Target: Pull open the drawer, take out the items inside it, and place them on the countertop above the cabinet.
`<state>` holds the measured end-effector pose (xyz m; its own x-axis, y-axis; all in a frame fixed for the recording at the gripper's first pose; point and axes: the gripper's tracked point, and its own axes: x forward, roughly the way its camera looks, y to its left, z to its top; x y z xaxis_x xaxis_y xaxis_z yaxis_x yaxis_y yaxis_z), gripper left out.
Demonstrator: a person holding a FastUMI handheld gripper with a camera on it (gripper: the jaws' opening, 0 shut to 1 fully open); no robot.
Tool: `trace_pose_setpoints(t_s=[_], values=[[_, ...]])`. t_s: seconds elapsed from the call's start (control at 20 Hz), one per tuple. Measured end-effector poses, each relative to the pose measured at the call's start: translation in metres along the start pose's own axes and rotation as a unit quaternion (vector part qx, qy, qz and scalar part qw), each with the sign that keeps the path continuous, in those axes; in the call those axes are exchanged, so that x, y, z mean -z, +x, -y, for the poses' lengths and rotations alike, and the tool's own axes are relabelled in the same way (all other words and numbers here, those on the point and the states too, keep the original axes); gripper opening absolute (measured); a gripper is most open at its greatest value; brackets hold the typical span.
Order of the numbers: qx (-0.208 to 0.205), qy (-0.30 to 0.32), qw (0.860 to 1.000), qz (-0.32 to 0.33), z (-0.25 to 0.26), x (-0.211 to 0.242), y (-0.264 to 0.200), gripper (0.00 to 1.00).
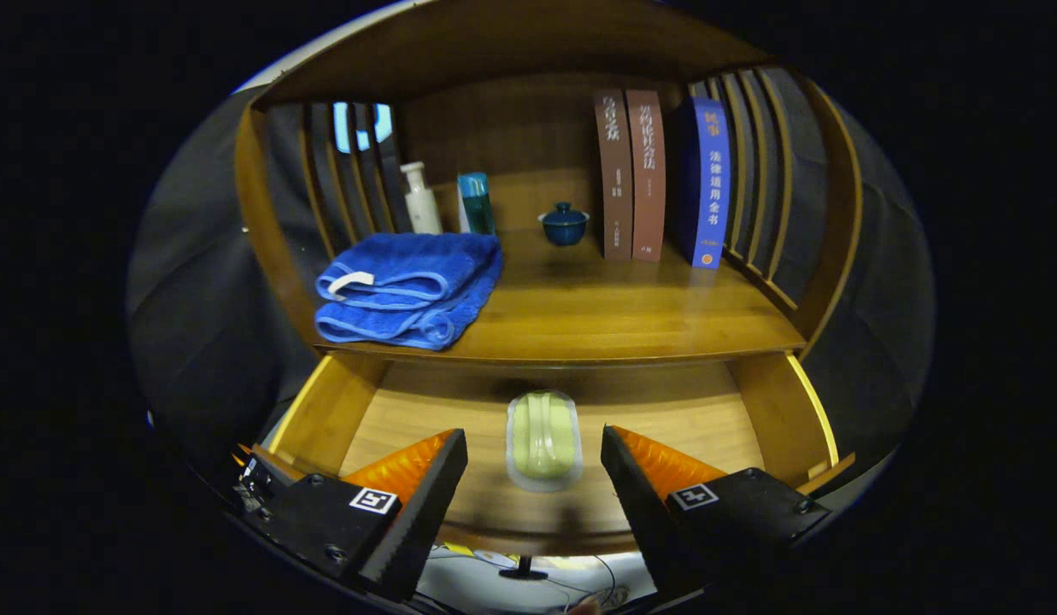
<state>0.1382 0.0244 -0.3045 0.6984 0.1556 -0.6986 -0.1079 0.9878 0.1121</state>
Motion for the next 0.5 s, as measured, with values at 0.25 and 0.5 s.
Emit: trace_pose_setpoints(t_s=[0.25, 0.5], values=[[0.031, -0.026, 0.996, -0.082, 0.007, 0.019, 0.053, 0.94], [0.053, -0.048, 0.990, -0.123, 0.009, 0.041, 0.079, 0.59]])
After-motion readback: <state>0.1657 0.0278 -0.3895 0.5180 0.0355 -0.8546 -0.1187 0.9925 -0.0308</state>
